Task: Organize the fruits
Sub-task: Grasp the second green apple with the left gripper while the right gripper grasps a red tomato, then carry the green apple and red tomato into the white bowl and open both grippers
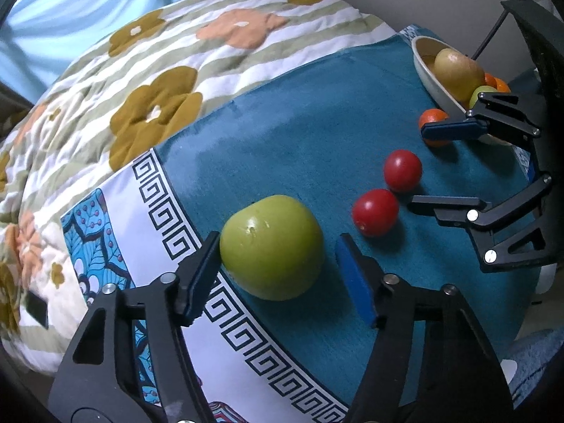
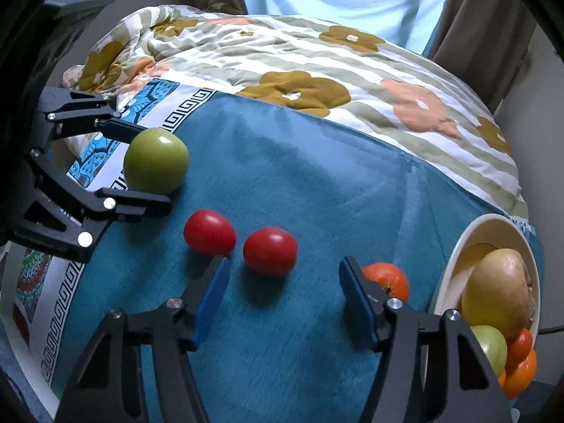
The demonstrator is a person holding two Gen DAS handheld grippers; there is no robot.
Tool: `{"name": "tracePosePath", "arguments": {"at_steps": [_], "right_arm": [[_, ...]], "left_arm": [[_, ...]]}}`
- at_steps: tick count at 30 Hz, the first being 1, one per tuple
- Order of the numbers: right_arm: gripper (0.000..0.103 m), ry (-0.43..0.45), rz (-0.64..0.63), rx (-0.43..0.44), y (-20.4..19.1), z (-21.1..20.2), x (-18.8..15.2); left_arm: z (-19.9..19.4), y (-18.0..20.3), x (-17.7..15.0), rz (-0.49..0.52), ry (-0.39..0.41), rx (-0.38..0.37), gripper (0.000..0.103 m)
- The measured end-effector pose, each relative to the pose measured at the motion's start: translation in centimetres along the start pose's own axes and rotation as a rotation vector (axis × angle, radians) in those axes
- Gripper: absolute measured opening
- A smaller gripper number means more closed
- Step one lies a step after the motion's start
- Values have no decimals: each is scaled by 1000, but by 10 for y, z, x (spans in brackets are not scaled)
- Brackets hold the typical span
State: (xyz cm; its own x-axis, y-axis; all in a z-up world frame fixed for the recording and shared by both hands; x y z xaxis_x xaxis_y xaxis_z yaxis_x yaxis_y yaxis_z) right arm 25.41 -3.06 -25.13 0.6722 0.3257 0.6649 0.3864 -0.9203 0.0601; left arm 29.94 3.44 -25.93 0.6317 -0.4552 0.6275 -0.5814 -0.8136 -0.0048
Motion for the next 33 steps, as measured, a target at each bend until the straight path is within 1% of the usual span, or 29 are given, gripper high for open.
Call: {"name": "tracePosePath", "arguments": {"at_steps": [6, 7, 8, 17, 20, 21, 24, 27, 33], "right_arm": [[54, -2, -8, 16, 0, 6, 1], [53, -3, -7, 17, 0, 7, 2], [53, -2, -7, 17, 0, 7, 2], [45, -1, -9, 24, -1, 12, 4], [39, -4, -13, 33, -3, 14, 3], [35, -7, -13, 39, -4, 15, 2], [32, -11, -17, 38, -7, 17, 0], [31, -3, -12, 35, -7, 16, -1], [31, 19, 1, 32, -5, 13, 0]], "left_arm": [[8, -1, -5, 1, -16, 9, 66], [10, -2, -6, -3, -18, 12, 64], [10, -3, -6, -2, -13, 24, 60], [8, -4, -8, 0, -15, 25, 60], [6, -5, -11, -13, -14, 31, 60], [5, -5, -12, -18, -14, 33, 60], [3, -5, -15, -17, -14, 35, 60], [1, -5, -18, -16, -12, 43, 60], [-6, -7, -22, -47, 4, 54, 60]]}}
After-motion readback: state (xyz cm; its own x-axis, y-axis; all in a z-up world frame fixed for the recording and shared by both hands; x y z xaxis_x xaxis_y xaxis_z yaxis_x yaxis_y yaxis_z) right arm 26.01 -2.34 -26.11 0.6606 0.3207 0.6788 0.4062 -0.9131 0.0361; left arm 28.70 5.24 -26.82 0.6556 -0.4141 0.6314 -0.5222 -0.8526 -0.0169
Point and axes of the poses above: each gripper's, at about its wrist camera, not at the fingertips, and z roughly the way its jaws point, y to its right, x to its top, the point moved 3 cm from there along z, roughly the way its jaws point, and after that the axes turned 14 degrees about y, right-handed, at the moved point
